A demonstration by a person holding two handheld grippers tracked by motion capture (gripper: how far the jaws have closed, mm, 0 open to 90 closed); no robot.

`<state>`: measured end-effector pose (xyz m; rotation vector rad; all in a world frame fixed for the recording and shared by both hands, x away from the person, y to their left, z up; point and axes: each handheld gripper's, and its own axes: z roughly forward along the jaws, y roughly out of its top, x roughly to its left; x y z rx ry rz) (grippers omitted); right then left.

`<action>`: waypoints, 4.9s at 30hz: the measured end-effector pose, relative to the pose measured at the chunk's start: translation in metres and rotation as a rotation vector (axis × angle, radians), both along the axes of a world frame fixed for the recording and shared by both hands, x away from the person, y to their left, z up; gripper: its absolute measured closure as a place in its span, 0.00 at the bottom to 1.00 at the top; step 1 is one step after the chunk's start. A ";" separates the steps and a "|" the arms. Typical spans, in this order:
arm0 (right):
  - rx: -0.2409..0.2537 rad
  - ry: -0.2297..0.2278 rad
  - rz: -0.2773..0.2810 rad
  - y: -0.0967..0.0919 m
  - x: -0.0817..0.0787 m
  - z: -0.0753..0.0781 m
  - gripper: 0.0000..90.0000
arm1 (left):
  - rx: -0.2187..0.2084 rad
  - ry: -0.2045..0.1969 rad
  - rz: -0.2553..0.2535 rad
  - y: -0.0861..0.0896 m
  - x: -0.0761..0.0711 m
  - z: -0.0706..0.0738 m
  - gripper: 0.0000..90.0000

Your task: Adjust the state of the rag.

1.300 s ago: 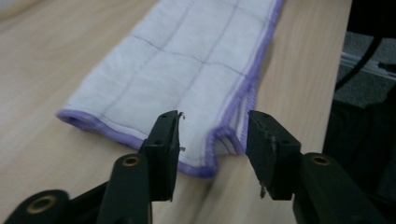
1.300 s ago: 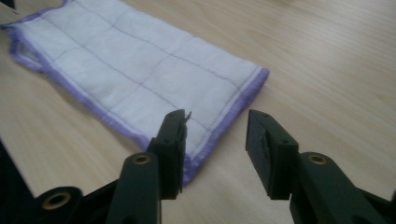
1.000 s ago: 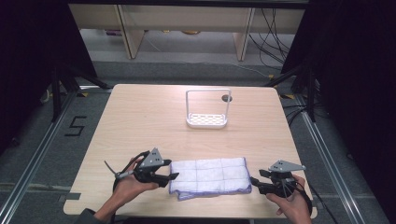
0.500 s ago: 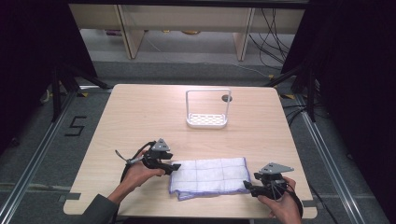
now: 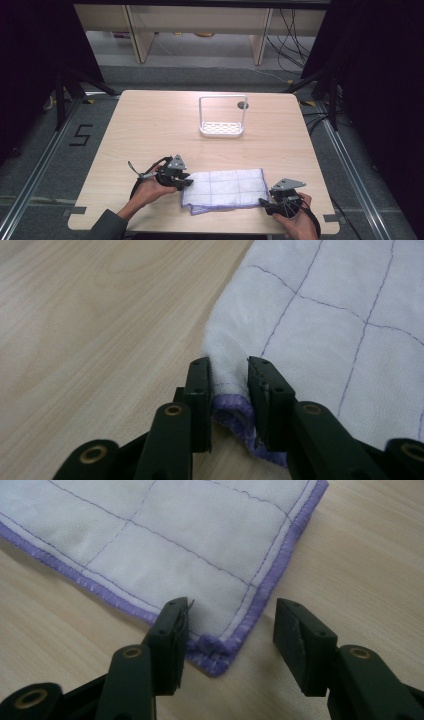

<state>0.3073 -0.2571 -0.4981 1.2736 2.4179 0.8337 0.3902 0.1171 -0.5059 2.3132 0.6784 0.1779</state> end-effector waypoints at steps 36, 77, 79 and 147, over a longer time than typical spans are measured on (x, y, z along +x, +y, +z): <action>-0.019 0.026 0.224 0.031 0.105 0.015 0.93 | -0.039 -0.040 -0.062 0.016 -0.059 0.008 0.91; -0.020 0.021 0.228 0.084 0.191 0.030 0.61 | -0.188 0.000 -0.170 -0.058 -0.087 0.015 0.53; 0.036 0.009 0.217 0.080 0.188 0.031 0.57 | -0.222 0.009 -0.121 -0.050 -0.080 0.019 0.47; 0.070 -0.038 0.152 0.098 0.161 0.018 0.95 | -0.129 -0.122 0.116 -0.035 0.071 0.015 0.92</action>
